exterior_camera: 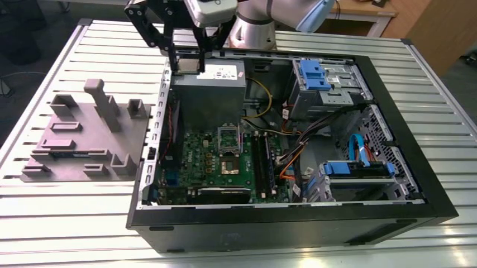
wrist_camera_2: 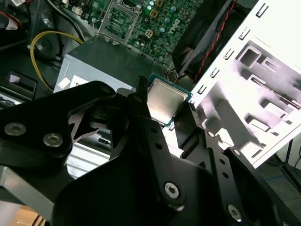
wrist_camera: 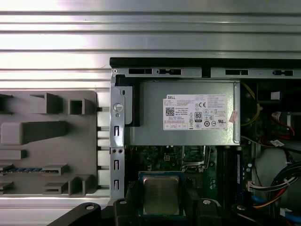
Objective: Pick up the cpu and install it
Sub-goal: 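Pick up the cpu and move it towards the insertion slot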
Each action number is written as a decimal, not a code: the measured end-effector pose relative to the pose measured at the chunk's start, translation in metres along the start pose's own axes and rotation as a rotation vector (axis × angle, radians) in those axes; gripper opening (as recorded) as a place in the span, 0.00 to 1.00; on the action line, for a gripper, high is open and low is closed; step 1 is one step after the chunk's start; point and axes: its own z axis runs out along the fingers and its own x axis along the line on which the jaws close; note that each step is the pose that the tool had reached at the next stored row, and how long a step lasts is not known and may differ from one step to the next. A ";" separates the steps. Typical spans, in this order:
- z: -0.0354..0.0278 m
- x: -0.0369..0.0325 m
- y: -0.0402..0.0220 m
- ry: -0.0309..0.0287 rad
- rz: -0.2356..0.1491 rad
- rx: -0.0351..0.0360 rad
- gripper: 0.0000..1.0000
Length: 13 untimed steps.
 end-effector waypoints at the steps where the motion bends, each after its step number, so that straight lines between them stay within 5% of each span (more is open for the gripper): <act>1: 0.0000 -0.0015 0.0000 0.0000 0.000 0.0001 0.47; 13: 0.0002 -0.0046 0.0001 0.0000 0.000 0.0004 0.47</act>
